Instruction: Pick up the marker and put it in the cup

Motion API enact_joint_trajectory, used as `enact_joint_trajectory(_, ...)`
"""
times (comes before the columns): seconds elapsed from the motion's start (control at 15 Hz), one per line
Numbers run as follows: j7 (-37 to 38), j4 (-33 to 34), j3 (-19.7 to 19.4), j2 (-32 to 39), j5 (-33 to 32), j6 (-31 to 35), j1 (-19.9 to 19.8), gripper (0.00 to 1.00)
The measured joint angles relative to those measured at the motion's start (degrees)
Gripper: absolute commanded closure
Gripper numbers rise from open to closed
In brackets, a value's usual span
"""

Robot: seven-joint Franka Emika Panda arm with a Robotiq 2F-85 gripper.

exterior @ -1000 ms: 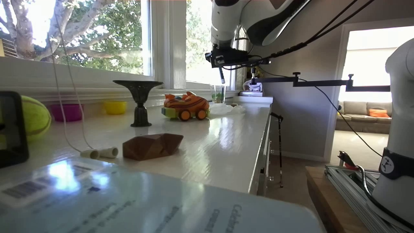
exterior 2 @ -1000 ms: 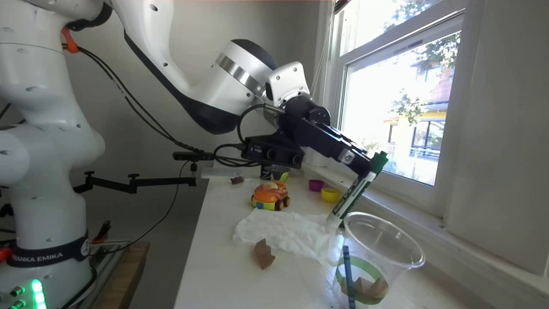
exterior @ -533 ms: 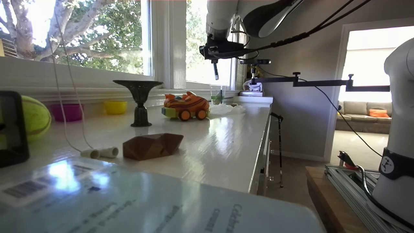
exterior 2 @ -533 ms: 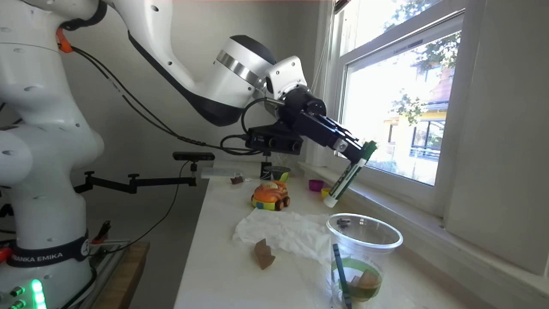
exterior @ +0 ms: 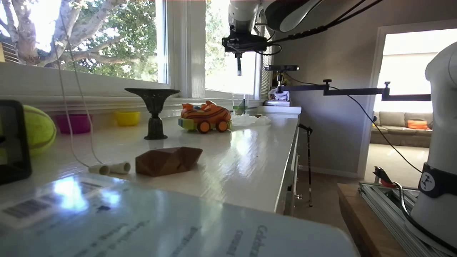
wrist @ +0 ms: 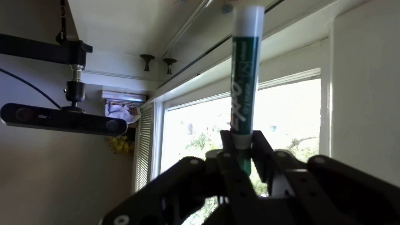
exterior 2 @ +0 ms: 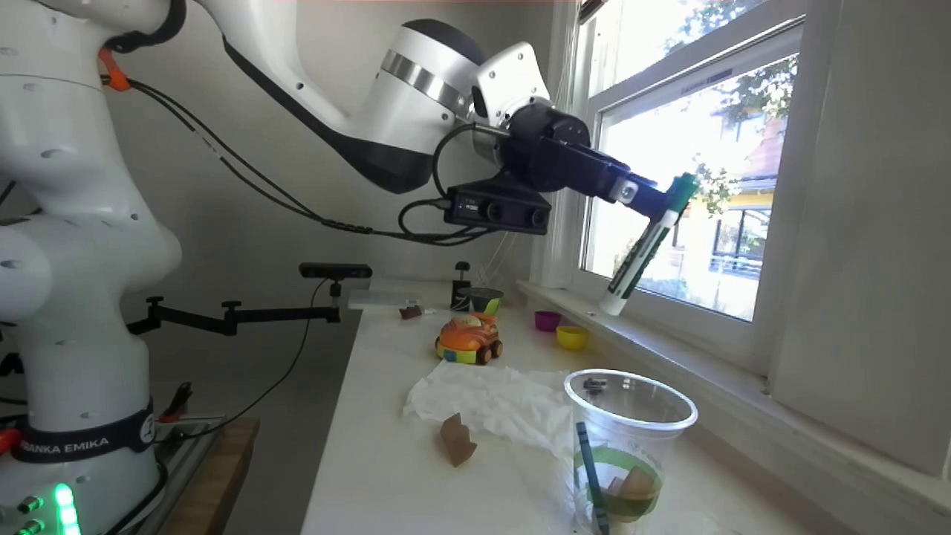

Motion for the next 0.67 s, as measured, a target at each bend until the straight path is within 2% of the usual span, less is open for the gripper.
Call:
enact_joint_trajectory(0.4,0.0,-0.9,-1.4,0.8,0.0,-1.0,-1.4,0.95)
enact_joint_trajectory(0.67,0.3,-0.9,-2.4,4.4,0.0,-1.0,-2.1,0.95)
